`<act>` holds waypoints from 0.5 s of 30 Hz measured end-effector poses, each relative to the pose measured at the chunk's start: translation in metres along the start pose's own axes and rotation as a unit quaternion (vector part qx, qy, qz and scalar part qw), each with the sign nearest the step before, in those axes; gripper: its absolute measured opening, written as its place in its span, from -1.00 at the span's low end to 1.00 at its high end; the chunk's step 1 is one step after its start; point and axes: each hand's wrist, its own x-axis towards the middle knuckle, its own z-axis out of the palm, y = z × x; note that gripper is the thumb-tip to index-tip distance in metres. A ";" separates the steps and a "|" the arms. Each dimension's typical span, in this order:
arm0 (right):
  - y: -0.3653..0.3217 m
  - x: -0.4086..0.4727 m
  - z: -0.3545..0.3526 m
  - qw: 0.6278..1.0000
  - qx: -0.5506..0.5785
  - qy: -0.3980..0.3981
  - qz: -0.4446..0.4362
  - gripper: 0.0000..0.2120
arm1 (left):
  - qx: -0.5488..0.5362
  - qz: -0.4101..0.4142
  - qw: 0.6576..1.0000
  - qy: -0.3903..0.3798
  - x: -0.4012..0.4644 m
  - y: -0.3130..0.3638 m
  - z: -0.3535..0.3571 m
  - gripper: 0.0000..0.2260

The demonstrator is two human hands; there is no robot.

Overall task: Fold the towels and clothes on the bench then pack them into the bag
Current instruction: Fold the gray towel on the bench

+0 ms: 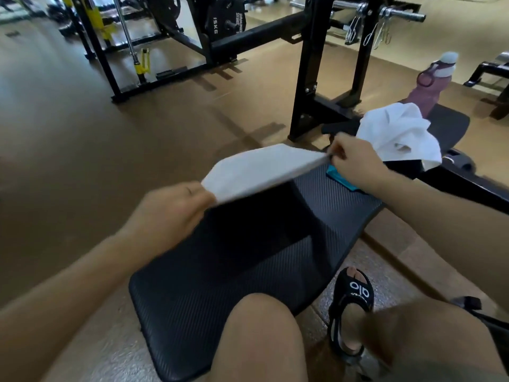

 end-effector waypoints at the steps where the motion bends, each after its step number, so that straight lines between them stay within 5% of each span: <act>1: 0.016 -0.012 0.009 0.999 -0.031 -0.029 -0.005 -0.94 | -0.021 0.005 0.999 -0.027 -0.007 0.011 0.022 -0.72; 7: 0.101 -0.083 0.053 0.962 -0.217 -0.152 -0.061 -0.83 | -0.151 -0.003 0.975 -0.164 -0.032 0.073 0.123 -0.73; 15: 0.127 -0.120 0.044 0.909 -0.367 -0.165 -0.108 -0.77 | -0.317 -0.064 0.910 -0.261 -0.023 0.103 0.140 -0.88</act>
